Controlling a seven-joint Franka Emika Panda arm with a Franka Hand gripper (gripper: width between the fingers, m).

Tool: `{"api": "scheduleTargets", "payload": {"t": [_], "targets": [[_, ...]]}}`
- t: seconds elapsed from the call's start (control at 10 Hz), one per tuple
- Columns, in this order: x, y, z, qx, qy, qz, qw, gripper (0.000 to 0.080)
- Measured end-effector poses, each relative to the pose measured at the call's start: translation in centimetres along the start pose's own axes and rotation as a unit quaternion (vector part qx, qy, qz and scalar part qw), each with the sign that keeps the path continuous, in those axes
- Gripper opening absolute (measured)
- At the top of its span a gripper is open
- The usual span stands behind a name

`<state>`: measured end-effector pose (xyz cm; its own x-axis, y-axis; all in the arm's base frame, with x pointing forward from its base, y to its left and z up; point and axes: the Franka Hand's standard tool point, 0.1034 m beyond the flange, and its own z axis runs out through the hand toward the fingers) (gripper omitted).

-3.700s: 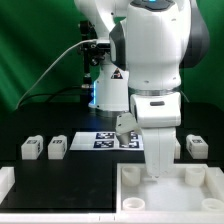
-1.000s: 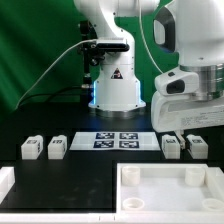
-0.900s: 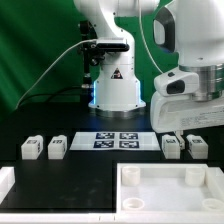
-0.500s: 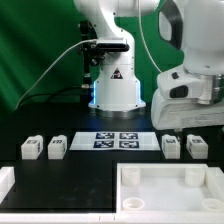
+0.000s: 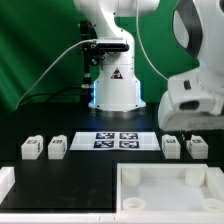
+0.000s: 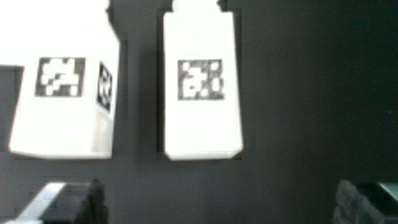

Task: Assemble one leg

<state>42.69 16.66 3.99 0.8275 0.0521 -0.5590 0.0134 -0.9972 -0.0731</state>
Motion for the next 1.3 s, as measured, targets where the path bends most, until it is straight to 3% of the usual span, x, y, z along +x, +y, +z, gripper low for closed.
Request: {"api": "scheduleTargets", "payload": {"t": [0.2, 0.4, 0.7, 1.3], "targets": [[-1.3, 0.3, 0.4, -0.006, -0.099, 0.0, 0.995, 0.0649], [-0.6, 0.2, 0.7, -0.005, -0.167, -0.002, 0.986, 0.0649], [-1.0, -1.3, 1.5, -0.019, -0.17, 0.008, 0.985, 0.0649], [-1.6, -0.9, 4.0, -0.02, -0.17, 0.01, 0.985, 0.0649]]}}
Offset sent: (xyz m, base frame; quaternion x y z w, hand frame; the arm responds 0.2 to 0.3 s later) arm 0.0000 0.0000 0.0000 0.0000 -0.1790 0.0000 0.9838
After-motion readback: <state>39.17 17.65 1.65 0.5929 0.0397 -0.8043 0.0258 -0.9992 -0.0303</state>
